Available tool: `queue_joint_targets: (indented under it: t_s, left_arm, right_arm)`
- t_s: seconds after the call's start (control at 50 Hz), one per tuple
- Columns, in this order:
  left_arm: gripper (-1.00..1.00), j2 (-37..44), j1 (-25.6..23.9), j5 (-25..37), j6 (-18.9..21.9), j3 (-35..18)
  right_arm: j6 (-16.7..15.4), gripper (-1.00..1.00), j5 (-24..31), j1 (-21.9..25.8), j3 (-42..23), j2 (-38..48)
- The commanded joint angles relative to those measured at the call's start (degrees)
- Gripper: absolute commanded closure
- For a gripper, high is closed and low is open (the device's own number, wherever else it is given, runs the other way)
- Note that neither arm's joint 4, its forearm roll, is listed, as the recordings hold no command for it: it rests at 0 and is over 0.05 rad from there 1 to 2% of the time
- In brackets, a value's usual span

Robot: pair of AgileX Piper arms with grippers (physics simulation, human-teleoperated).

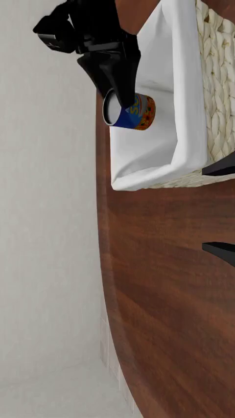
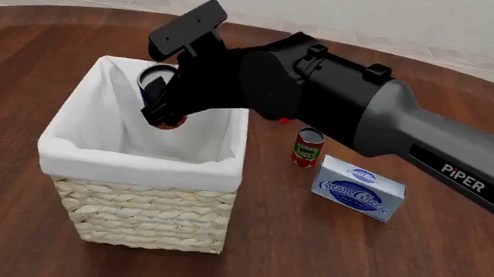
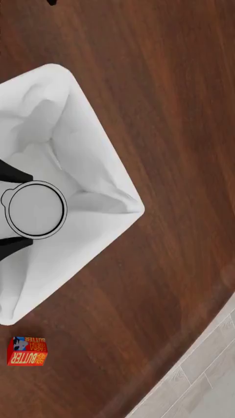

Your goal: Pick up the alphabet soup and put it in the basket.

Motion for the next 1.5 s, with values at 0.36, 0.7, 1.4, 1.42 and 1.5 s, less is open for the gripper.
queue_joint_targets:
  t_s: [0.36,0.7,1.4,1.42,1.5]
  left_arm:
    - [-1.00,0.0,0.0,0.0,0.0,0.0]
    - [-1.00,0.0,0.0,0.0,0.0,0.0]
    - [-1.00,0.0,0.0,0.0,0.0,0.0]
    - [-1.00,0.0,0.0,0.0,0.0,0.0]
    - [-1.00,0.0,0.0,0.0,0.0,0.0]
  right_arm:
    - [1.8,1.00,0.0,0.4,-1.3,4.2]
    - [1.8,1.00,0.1,1.4,-0.8,4.8]
    - [1.3,-1.00,-0.1,1.5,0.0,4.2]
    - [1.3,-1.00,-0.1,1.5,0.0,4.2]
    - [1.2,-1.00,-0.1,1.4,0.0,3.2]
